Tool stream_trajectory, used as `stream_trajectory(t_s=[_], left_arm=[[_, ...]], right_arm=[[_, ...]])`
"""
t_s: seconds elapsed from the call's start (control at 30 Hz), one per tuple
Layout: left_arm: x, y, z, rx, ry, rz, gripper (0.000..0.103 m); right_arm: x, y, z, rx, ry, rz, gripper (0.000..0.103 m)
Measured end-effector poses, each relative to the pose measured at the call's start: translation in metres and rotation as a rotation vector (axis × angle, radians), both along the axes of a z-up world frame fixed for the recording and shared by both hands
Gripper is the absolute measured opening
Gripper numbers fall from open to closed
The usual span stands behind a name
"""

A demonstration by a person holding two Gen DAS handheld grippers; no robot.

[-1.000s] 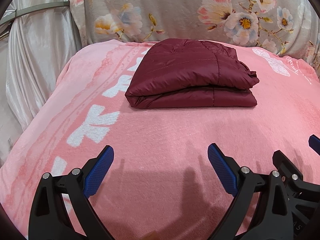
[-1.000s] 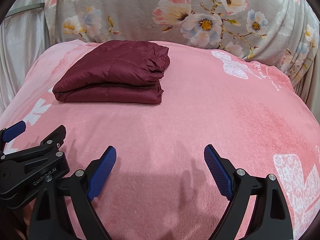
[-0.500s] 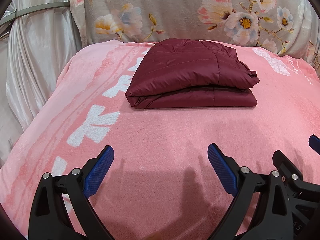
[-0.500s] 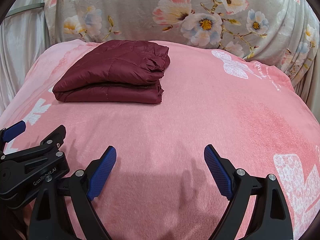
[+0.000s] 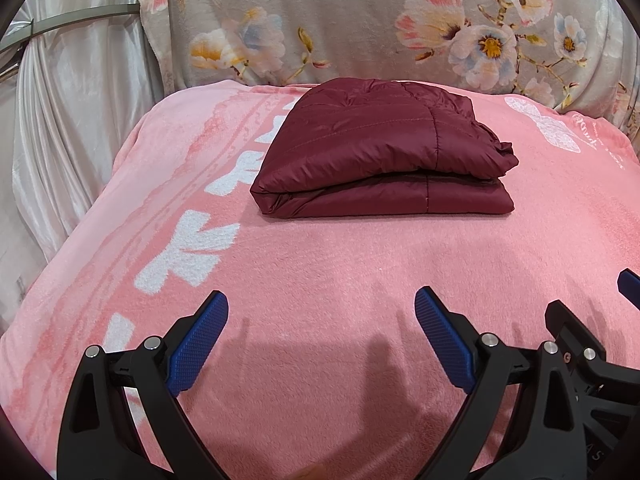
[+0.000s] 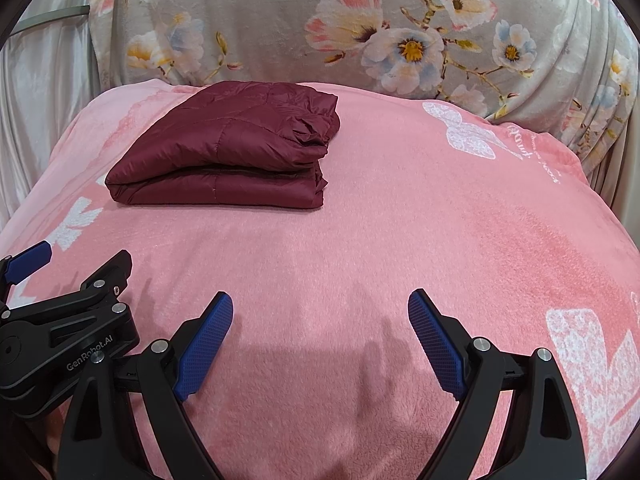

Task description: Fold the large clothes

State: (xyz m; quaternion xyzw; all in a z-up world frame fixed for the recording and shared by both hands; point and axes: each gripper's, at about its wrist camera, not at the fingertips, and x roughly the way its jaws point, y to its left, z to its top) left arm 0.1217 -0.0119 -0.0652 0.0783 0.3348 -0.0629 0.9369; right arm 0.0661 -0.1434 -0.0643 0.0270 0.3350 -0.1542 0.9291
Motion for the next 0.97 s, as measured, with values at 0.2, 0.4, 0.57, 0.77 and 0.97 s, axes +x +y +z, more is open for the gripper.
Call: stream_trajectory(t_s=[0.2, 0.4, 0.57, 0.77, 0.97], left_arm=[[-0.0010, -0.0008, -0.0001, -0.001, 0.002, 0.002, 0.091], [-0.0003, -0.0006, -0.0006, -0.014, 0.014, -0.008, 0.091], [0.0001, -0.0010, -0.0006, -0.012, 0.016, -0.007, 0.091], [-0.0006, -0.0016, -0.0003, -0.002, 0.008, 0.000, 0.091], [-0.0015, -0.0034, 0.0003, 0.010, 0.003, 0.003, 0.090]], right_arm=[[0.0000, 0.0001, 0.0001, 0.000, -0.001, 0.000, 0.087], [0.0003, 0.0004, 0.0004, -0.001, -0.001, -0.001, 0.087], [0.0005, 0.0001, 0.0005, -0.003, -0.002, -0.001, 0.087], [0.0011, -0.0010, -0.0001, -0.004, 0.001, -0.001, 0.087], [-0.0010, -0.0043, 0.0022, -0.002, -0.002, -0.002, 0.087]])
